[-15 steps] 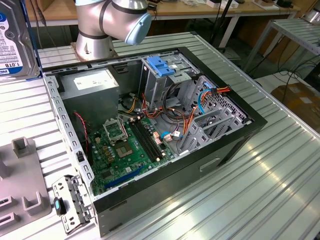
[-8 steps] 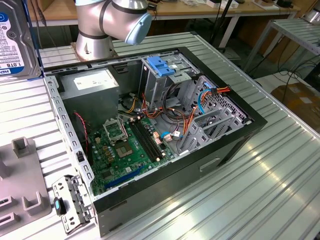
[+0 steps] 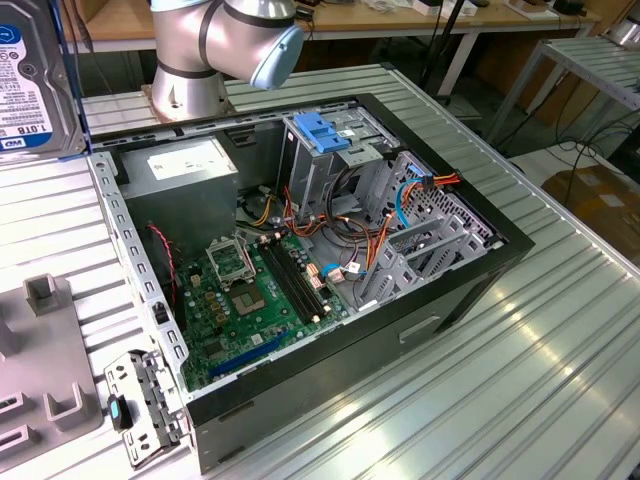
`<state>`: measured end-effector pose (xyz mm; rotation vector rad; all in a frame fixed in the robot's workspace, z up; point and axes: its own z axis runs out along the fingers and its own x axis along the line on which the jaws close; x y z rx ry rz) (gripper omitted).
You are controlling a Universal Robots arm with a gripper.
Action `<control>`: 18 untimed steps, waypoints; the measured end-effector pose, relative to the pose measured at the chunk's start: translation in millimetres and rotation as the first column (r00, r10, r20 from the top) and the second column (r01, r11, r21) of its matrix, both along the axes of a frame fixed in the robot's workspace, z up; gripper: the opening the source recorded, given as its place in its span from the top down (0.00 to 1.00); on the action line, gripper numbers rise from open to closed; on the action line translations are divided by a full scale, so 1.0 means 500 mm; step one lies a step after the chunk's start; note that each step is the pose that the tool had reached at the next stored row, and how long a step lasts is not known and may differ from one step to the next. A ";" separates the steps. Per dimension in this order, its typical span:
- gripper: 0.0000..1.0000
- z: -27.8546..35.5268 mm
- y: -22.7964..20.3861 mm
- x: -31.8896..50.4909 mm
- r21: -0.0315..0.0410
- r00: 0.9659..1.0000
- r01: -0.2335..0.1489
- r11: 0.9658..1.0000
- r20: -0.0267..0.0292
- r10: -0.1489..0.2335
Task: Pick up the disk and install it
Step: 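Pick up the disk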
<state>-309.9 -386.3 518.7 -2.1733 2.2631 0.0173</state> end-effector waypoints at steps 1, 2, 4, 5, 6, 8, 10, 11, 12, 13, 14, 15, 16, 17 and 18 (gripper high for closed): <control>0.63 0.000 -0.0001 0.000 0.000 1.000 0.000 1.000 0.000 0.000; 0.63 0.000 -0.0002 0.001 0.000 1.000 0.000 1.000 0.000 0.000; 0.63 0.000 -0.0003 0.002 0.000 1.000 0.000 1.000 0.000 0.000; 0.63 0.000 -0.0003 0.003 0.000 1.000 0.000 1.000 0.000 0.000; 0.63 0.000 -0.0004 0.003 0.000 1.000 0.000 1.000 0.000 0.000; 0.63 0.000 -0.0004 0.004 0.000 1.000 0.000 1.000 0.000 0.000; 0.63 0.000 -0.0008 0.005 0.000 1.000 0.000 1.000 0.000 0.000; 0.63 0.000 -0.0010 0.006 0.000 1.000 0.000 1.000 0.000 0.000; 0.63 0.000 -0.0013 0.007 0.000 1.000 0.000 1.000 0.000 0.000; 0.63 0.000 -0.0018 0.008 0.000 1.000 0.000 1.000 0.000 0.000; 0.63 0.000 -0.0029 0.009 0.000 1.000 0.000 1.000 0.000 0.000; 0.63 0.000 -0.0037 0.010 0.000 1.000 0.000 1.000 0.000 0.000; 0.63 0.000 -0.0053 0.012 0.000 1.000 0.000 1.000 0.000 0.000; 0.63 0.000 -0.0056 0.014 0.000 1.000 0.000 1.000 0.000 0.000; 0.63 0.000 -0.0059 0.016 0.000 1.000 0.000 1.000 0.000 0.000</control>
